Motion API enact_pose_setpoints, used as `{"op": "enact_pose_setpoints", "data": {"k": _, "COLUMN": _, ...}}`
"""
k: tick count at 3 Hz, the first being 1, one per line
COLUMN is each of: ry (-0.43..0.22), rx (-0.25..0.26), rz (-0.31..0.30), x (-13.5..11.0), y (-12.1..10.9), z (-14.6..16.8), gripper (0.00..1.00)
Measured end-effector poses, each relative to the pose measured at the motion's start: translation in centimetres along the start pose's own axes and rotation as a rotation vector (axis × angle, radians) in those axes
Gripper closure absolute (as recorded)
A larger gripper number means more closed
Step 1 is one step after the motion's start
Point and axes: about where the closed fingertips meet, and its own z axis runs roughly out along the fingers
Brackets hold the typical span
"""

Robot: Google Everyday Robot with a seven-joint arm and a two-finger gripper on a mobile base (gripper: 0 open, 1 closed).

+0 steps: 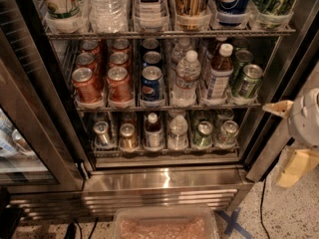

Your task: Pick 7up can from bottom shelf of fridge

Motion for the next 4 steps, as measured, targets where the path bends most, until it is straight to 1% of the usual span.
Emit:
{"op": "enact_pose_setpoints", "data": {"k": 1, "ry": -0.024, "rx": 0.012, "rz": -0.062, "x": 1.7, "y": 1.1, "z": 2.0, "gripper": 0.00}}
{"op": "enact_pose_setpoints", "data": {"k": 2, "ry": -0.024, "rx": 0.013, "rz": -0.058, "x": 1.8, "y": 1.2, "z": 2.2, "gripper": 0.00}}
{"op": "enact_pose_setpoints", "data": {"k": 3, "ry": -0.039, "rx": 0.023, "rz": -0.027, "x": 2.8, "y": 1.7, "z": 5.5, "gripper": 0.00}}
{"op": "enact_pose_setpoints", "data": {"k": 4, "ry": -0.063, "rx": 0.048, "rz": 0.015, "x": 5.2, "y": 2.9, "z": 11.1, "gripper": 0.00}}
